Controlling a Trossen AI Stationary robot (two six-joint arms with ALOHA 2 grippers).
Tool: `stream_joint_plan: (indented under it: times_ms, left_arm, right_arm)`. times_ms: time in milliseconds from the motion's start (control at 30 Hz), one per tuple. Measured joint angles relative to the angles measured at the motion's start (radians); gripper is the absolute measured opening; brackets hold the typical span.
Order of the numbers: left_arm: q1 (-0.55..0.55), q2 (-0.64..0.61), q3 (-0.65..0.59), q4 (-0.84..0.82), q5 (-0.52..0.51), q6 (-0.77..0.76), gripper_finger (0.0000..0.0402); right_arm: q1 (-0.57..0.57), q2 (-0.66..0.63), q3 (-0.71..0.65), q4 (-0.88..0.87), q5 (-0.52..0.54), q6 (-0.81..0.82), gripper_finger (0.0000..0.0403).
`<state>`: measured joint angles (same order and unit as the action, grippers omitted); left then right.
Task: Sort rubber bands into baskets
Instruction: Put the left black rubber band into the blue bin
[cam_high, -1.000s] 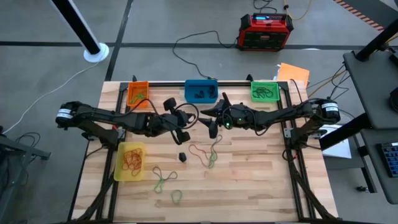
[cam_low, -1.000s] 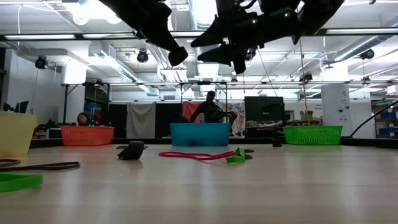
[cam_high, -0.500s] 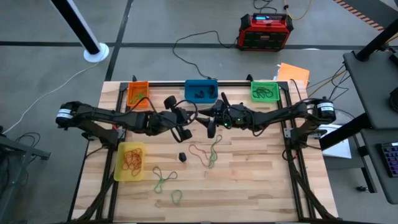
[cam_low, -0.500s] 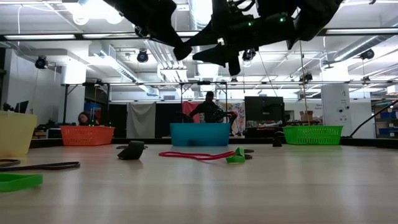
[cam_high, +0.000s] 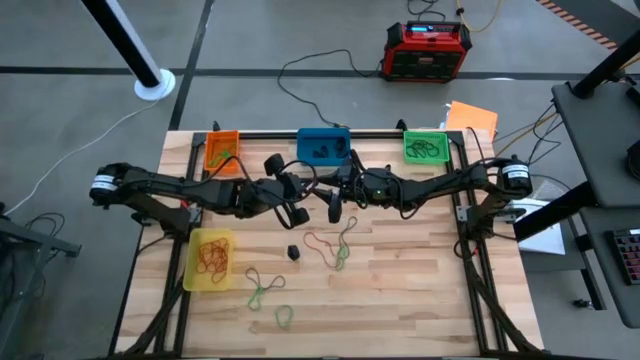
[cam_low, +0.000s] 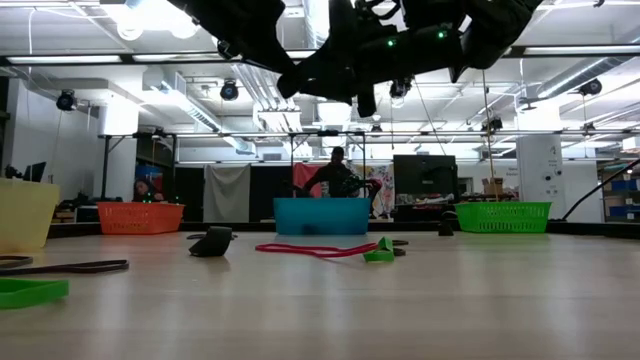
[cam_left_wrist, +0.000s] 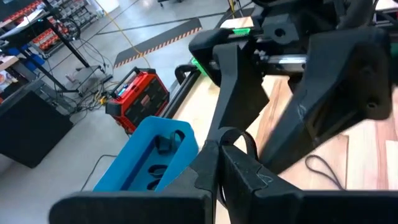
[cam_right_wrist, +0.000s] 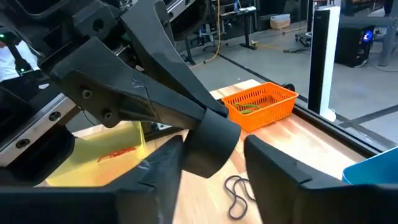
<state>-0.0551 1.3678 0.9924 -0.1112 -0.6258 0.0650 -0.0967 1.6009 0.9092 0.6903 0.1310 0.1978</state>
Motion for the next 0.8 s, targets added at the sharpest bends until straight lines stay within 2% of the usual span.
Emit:
stream_joint_plan:
  times_ms: [100, 267, 533, 733, 800]
  left_arm:
    - [0.000, 0.000, 0.000, -0.003, 0.000, 0.000, 0.0000]
    - [0.000, 0.000, 0.000, -0.003, 0.000, 0.000, 0.0000]
    - [0.000, 0.000, 0.000, -0.016, -0.015, -0.004, 0.0006]
    - [0.003, 0.000, 0.000, -0.056, -0.023, -0.031, 0.0066]
    - [0.004, -0.004, 0.000, -0.067, -0.067, -0.039, 0.0092]
  right_arm:
    - [0.000, 0.000, 0.000, -0.001, 0.000, -0.017, 0.0120]
    - [0.000, 0.000, 0.000, -0.002, -0.001, -0.053, 0.0024]
    - [0.000, 0.000, 0.000, -0.005, -0.004, -0.057, 0.0009]
    - [-0.002, -0.002, 0.000, -0.028, -0.003, -0.057, 0.0009]
    - [-0.012, -0.002, 0.003, -0.058, -0.001, -0.055, 0.0009]
